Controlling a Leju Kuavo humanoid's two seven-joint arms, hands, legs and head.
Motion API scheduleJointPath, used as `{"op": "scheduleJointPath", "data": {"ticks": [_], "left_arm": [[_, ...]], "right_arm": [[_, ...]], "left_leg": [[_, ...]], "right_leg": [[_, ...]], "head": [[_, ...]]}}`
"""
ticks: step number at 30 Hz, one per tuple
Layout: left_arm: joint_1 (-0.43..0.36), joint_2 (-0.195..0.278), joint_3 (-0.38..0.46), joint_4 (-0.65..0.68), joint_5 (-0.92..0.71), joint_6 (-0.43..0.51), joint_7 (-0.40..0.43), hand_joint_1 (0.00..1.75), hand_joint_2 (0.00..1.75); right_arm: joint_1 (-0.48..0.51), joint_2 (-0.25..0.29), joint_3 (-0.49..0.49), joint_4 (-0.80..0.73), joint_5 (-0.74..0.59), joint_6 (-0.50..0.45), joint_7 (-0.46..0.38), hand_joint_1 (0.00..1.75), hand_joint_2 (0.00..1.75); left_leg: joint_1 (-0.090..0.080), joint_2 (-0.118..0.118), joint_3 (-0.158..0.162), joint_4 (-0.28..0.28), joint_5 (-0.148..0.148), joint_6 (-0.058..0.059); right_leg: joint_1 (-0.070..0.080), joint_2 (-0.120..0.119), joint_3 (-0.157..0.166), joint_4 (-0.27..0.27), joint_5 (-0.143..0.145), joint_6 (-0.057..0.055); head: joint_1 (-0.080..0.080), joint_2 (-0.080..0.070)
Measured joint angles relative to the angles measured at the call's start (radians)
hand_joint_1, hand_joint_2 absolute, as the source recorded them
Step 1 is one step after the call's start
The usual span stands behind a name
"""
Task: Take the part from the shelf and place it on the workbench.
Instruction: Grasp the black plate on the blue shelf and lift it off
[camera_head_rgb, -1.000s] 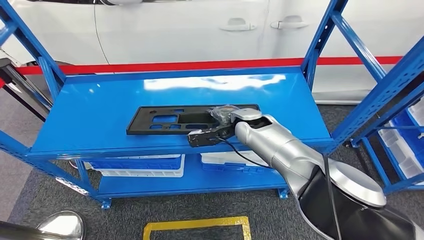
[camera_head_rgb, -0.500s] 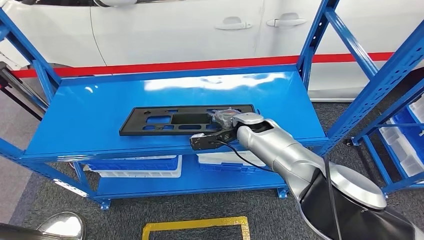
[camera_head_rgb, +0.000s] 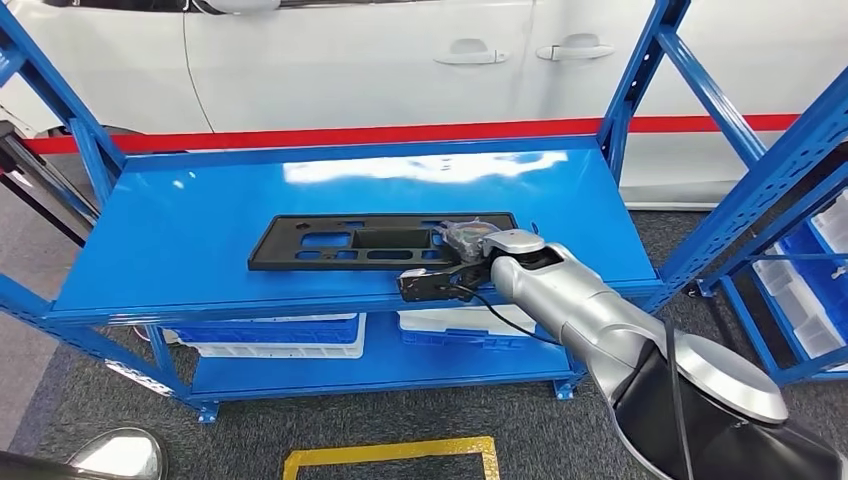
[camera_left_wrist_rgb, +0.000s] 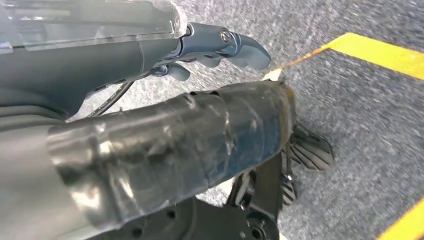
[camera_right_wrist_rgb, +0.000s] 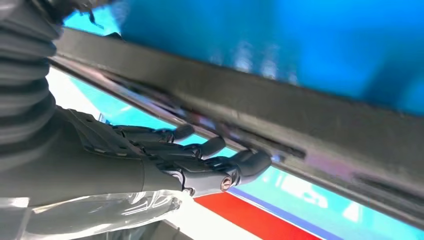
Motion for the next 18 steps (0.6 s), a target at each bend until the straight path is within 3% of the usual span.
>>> {"op": "scheduleJointPath", "data": {"ticks": [1,3,11,18], "left_arm": [[0.000,-0.002,0.000,0.000,0.000,0.000,0.000,0.00,0.00],[0.000,-0.004,0.000,0.000,0.000,0.000,0.001,0.00,0.00],[-0.001,-0.012,0.000,0.000,0.000,-0.002,0.000,0.00,0.00],[-0.001,-0.014,0.000,0.000,0.001,-0.003,-0.002,0.00,0.00]], "right_arm": [[0.000,-0.005,0.000,0.000,0.001,-0.004,0.001,1.74,1.75],[-0.002,-0.013,0.000,-0.002,0.005,-0.013,0.004,1.75,1.75],[-0.014,-0.034,0.002,-0.014,0.017,-0.016,0.010,1.75,1.75],[-0.018,-0.039,0.003,-0.016,0.020,-0.016,0.011,1.75,1.75]], "left_leg": [[-0.001,0.000,0.000,0.001,0.000,0.001],[-0.003,-0.002,0.000,0.002,-0.001,0.004],[-0.006,-0.002,0.000,0.006,-0.003,0.013],[-0.006,-0.002,0.000,0.006,-0.003,0.013]], "right_leg": [[-0.001,0.000,0.001,-0.001,0.001,-0.004],[-0.003,-0.001,0.003,-0.004,0.002,-0.001],[-0.007,-0.001,0.008,-0.010,0.004,0.032],[-0.006,-0.001,0.007,-0.009,0.005,0.034]], "head": [[0.000,0.000],[0.000,0.000],[0.000,0.000],[0.000,0.000]]}}
